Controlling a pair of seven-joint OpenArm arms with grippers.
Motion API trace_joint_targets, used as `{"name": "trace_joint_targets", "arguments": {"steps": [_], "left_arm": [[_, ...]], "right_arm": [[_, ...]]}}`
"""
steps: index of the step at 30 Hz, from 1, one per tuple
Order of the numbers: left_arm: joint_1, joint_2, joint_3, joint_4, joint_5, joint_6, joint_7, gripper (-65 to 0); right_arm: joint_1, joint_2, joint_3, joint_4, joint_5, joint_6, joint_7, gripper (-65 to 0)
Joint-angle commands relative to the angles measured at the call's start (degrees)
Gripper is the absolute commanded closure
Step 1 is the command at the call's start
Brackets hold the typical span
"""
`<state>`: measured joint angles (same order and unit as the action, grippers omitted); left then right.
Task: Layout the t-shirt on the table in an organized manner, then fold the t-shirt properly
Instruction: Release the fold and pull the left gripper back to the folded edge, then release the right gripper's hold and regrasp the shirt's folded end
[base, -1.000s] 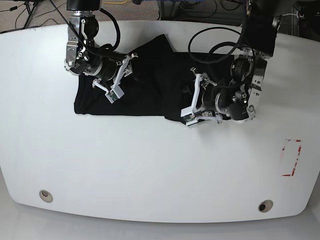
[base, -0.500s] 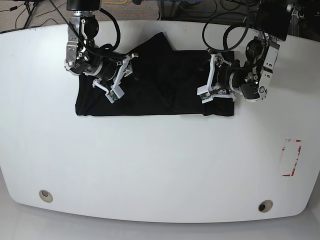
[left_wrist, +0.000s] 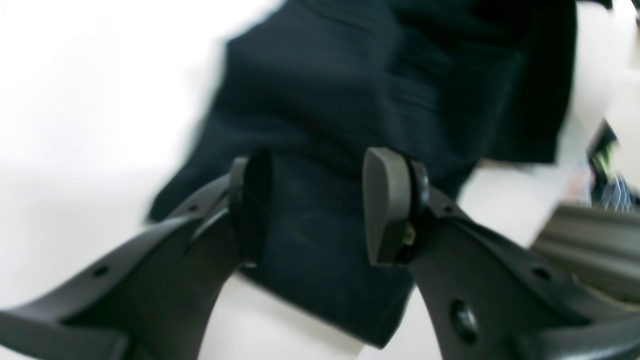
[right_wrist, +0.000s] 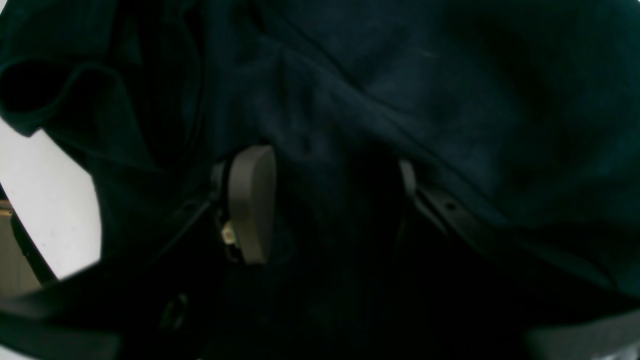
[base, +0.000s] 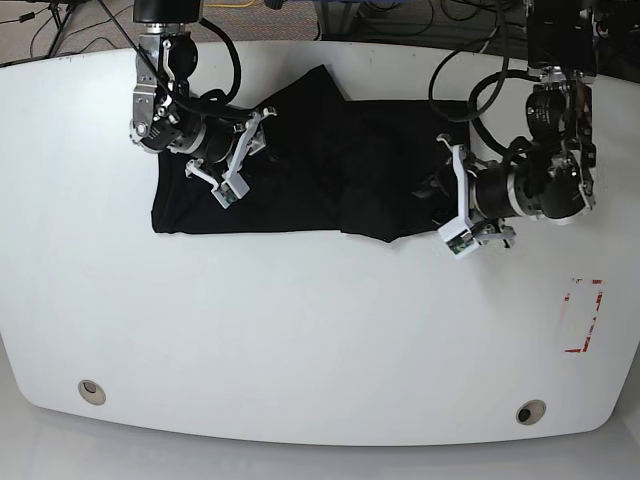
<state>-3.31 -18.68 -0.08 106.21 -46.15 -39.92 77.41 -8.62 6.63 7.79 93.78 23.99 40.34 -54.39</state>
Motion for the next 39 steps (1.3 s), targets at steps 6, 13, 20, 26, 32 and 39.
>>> {"name": "trace_joint_targets", "arguments": {"steps": [6, 13, 20, 26, 32, 39], "left_arm": [[1.16, -0.71, -2.78, 0.64, 3.73, -0.08, -0.44, -26.4], [3.62, -0.97, -2.43, -1.29, 9.71, -0.08, -0.62, -25.6], [3.44, 1.40, -2.25, -9.99, 14.55, -0.08, -3.60, -3.5], [3.18, 1.84, -1.29, -17.99, 18.50, -0.08, -8.09, -1.7], [0.98, 1.84, 0.47, -23.00, 19.03, -0.08, -9.23, -1.5], [0.89, 0.26, 0.82, -26.35, 19.12, -0.08, -12.31, -1.5]], "right_arm": [[0.49, 0.36, 0.08, 0.60, -0.82, -0.34, -0.69, -29.8], [0.75, 0.27, 0.08, 0.60, -0.82, -0.34, -0.69, -29.8], [1.37, 0.27, 0.08, 1.39, -0.82, -0.34, -0.69, -29.8], [1.37, -1.31, 0.08, 7.28, -0.82, -0.34, -0.86, -30.6], [2.34, -4.66, 3.77, 14.31, -0.82, -0.34, -5.70, -33.6], [6.03, -11.07, 17.83, 18.62, -0.82, -0.34, -15.89, -55.0]]}}
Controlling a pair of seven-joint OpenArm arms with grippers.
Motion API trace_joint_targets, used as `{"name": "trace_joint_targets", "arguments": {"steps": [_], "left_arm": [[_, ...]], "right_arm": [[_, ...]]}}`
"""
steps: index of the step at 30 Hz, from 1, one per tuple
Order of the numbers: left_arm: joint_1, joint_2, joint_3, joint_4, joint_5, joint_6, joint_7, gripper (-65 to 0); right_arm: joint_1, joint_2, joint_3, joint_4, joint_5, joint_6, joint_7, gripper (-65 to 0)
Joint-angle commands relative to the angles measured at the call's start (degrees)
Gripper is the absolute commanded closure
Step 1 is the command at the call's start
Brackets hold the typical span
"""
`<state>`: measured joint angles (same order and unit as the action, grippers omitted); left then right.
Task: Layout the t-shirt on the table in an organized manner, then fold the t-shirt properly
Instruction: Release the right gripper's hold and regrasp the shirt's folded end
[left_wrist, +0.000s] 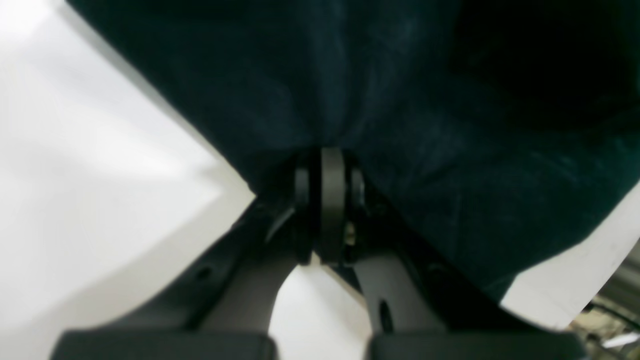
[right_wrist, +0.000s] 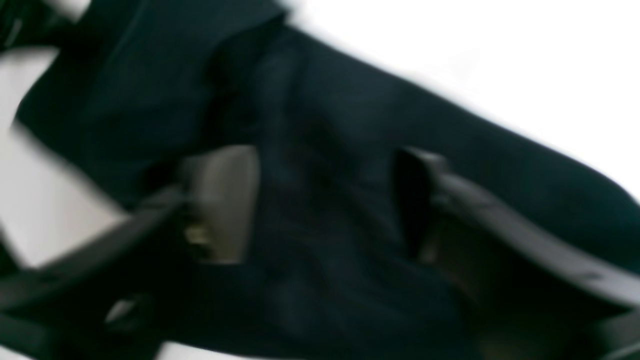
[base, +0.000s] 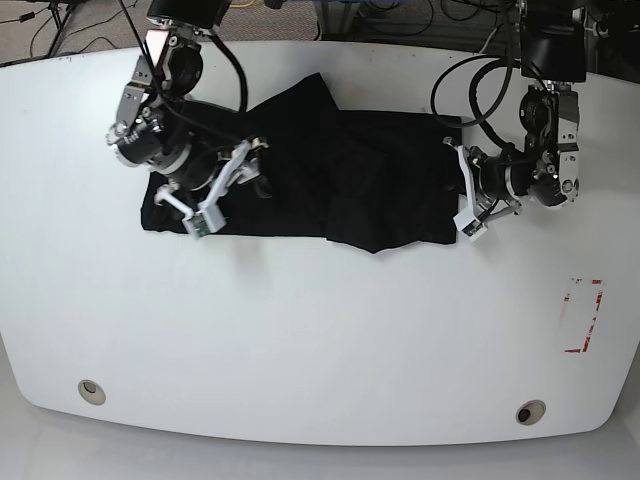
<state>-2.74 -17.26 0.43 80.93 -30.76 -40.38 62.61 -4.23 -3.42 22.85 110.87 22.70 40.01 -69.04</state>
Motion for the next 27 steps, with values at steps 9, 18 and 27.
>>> {"name": "trace_joint_targets", "arguments": {"steps": [9, 18, 27], "left_arm": [[0.33, -3.62, 0.32, -1.58, 3.64, 0.38, 2.05, -1.7], [0.33, -4.33, 0.23, -1.32, 3.64, 0.38, 2.14, -1.7], [0.33, -4.41, 0.23, -1.32, 3.47, 0.38, 2.23, -1.7]], "right_arm": [[7.97, -1.19, 24.23, -2.17, 9.61, -0.01, -10.96, -63.1], [9.90, 5.84, 31.70, -14.21, 14.71, -0.01, -10.96, -61.8], [8.41, 6.72, 32.49, -23.09, 14.71, -0.01, -10.96, -61.8]]}}
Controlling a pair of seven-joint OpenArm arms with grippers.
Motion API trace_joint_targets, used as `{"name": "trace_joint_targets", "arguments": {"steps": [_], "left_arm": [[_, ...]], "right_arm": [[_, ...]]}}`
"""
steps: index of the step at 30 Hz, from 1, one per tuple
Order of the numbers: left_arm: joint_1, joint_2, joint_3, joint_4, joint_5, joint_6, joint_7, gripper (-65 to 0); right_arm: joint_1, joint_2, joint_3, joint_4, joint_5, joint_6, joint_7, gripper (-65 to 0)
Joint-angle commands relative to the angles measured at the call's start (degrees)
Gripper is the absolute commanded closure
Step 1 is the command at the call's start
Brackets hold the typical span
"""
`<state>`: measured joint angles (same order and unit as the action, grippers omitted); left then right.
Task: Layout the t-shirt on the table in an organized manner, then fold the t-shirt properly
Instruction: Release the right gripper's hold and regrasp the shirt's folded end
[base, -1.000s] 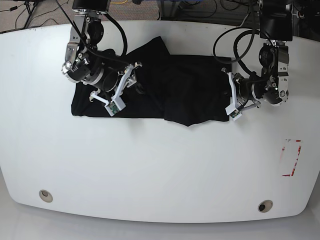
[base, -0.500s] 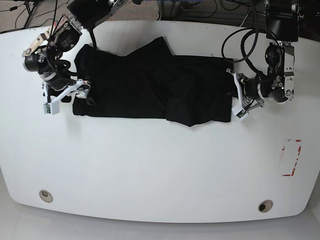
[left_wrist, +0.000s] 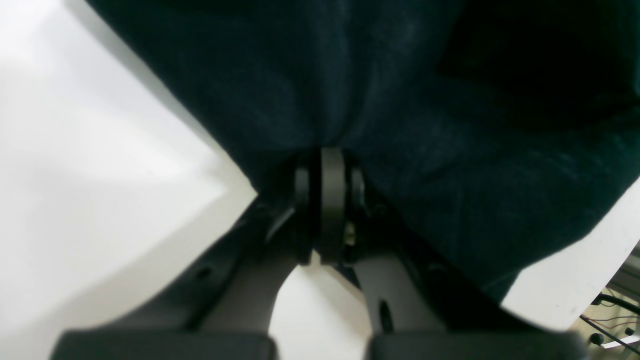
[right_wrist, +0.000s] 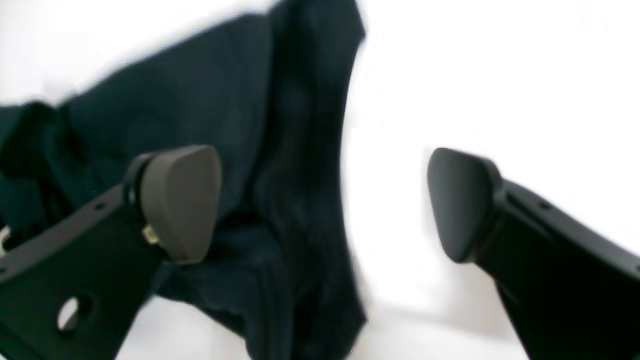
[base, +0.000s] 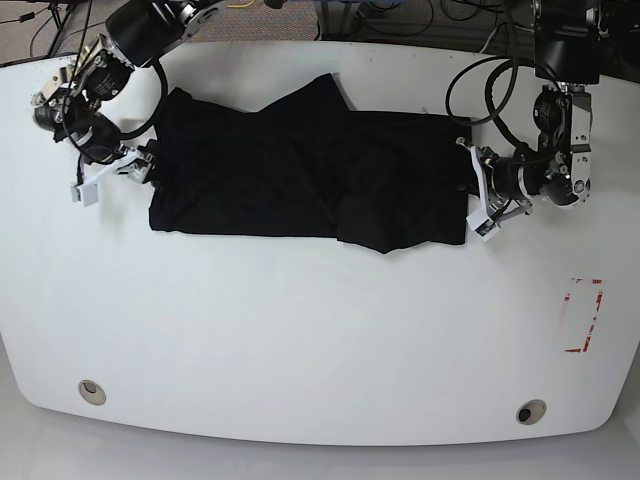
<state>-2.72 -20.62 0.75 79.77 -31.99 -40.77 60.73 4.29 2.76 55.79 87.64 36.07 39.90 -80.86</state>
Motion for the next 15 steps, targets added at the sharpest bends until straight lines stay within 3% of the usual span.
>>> {"name": "trace_joint_targets", "arguments": {"steps": [1, 15], "left_arm": [[0.30, -0.96, -0.09, -0.16, 4.69, 0.77, 4.11, -1.7], [0.39, -0.87, -0.09, -0.16, 4.69, 0.77, 4.11, -1.7]], "right_arm": [[-0.65, 0.44, -0.62, -0.03, 1.33, 0.10, 1.26, -61.8], [-2.32, -5.97, -7.57, -0.03, 0.72, 0.10, 3.28, -59.6]]}}
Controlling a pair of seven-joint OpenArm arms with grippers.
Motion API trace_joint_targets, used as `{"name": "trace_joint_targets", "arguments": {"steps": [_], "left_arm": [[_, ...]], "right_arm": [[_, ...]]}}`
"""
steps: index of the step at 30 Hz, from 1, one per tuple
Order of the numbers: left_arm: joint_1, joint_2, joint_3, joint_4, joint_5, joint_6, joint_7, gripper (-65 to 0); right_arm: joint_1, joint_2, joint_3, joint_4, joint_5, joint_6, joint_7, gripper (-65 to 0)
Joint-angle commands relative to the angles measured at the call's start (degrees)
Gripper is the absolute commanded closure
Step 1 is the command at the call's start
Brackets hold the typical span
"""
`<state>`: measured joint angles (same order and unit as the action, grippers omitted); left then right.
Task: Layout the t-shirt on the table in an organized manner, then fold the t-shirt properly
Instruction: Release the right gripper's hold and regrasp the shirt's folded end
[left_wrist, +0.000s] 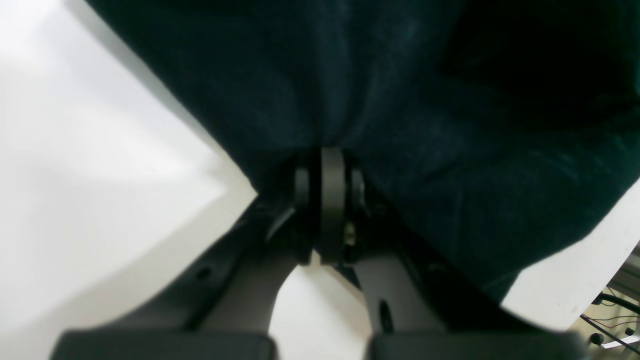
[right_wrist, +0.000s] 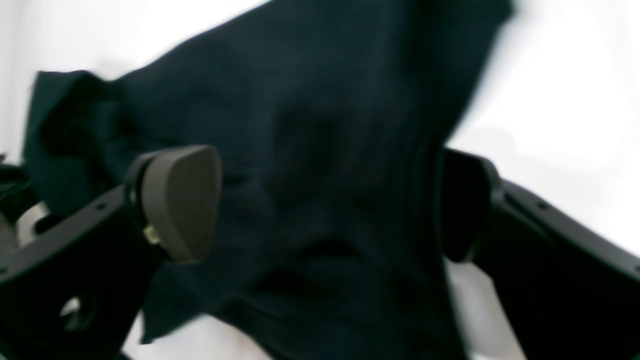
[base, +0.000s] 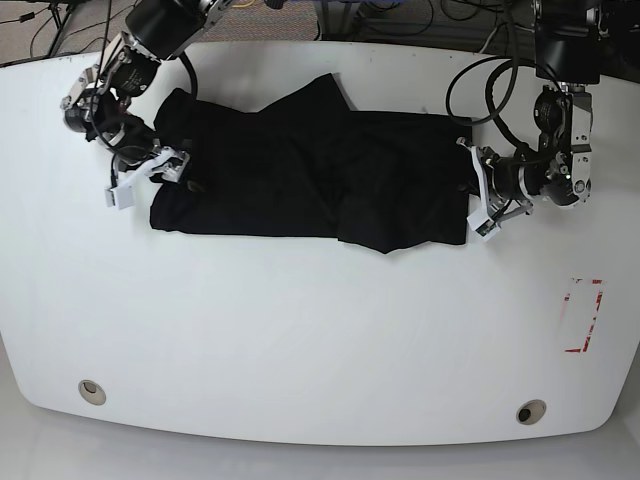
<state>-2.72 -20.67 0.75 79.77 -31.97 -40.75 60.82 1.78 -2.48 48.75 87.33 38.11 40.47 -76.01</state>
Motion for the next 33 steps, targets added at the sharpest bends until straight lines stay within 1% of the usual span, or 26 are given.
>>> {"name": "trace_joint_targets", "arguments": {"steps": [1, 3, 5, 9, 11, 13, 14, 15, 17, 18, 24, 27, 28, 30, 33], "left_arm": [[0.39, -0.83, -0.09, -0.16, 4.67, 0.75, 4.02, -1.7], [0.48, -0.83, -0.09, -0.16, 4.67, 0.75, 4.02, -1.7], [0.48, -0.83, -0.09, -0.16, 4.67, 0.75, 4.11, -1.7], [0.48, -0.74, -0.09, -0.16, 4.84, 0.75, 4.11, -1.7], [0.48, -0.74, -0.09, -0.16, 4.84, 0.75, 4.11, -1.7], [0.48, -0.74, -0.09, -0.16, 4.84, 0.75, 4.11, -1.7], [0.48, -0.74, -0.09, -0.16, 4.84, 0.75, 4.11, -1.7], [0.48, -0.74, -0.01, -0.16, 4.84, 0.75, 4.11, -1.7], [0.48, -0.65, -0.01, -0.16, 4.93, 0.75, 4.11, -1.7], [0.48, -0.65, -0.01, -0.25, 4.93, 0.75, 4.11, -1.7], [0.39, -0.57, -0.01, -0.43, 4.93, 0.75, 4.11, -1.7], [0.39, -0.48, -0.01, -0.43, 5.02, 0.75, 4.11, -1.8], [0.39, 0.23, 0.08, -0.51, 5.11, 0.75, 4.11, -1.8], [0.39, 1.11, 0.08, -0.43, 6.25, 0.75, 4.11, -1.8], [0.39, 2.60, 0.08, -0.51, 10.65, 0.75, 4.11, -1.8]], "right_arm": [[0.28, -1.08, -0.80, 0.27, -1.32, -0.47, -1.40, -58.5], [0.28, -2.05, -1.59, 0.27, -1.32, -0.47, -0.34, -55.3], [0.28, -2.31, -2.55, 0.27, -1.32, -0.47, 0.71, -51.2], [0.02, -2.40, -4.58, 0.27, -1.32, -0.47, 3.35, -40.1], [-0.15, -2.40, -5.63, 0.27, -1.32, -0.47, 4.49, -32.8], [-0.59, -2.40, -6.69, 0.27, -1.32, -0.47, 5.37, -23.1], [-0.86, -2.31, -7.04, 0.45, -1.32, -0.47, 5.63, -19.8], [-1.12, -2.31, -7.74, 0.98, -1.32, -0.47, 5.99, -12.5], [-1.65, -2.05, -8.53, 3.09, -1.32, -0.47, 6.43, -2.7], [-1.74, -1.70, -8.97, 4.67, -1.32, -0.47, 6.43, 0.0], [-4.11, -1.61, -13.19, 15.92, -0.79, -0.47, 6.25, -0.5], [-4.46, -1.61, -16.00, 21.55, -1.23, -0.47, 5.99, 0.0], [-4.64, -1.61, -17.94, 23.84, -1.23, -0.47, 5.90, 0.0], [-4.64, -1.61, -20.05, 25.51, -1.23, -0.60, 5.63, 0.0], [-4.11, -1.52, -23.39, 25.86, -1.23, -1.48, 5.55, 0.0]]}}
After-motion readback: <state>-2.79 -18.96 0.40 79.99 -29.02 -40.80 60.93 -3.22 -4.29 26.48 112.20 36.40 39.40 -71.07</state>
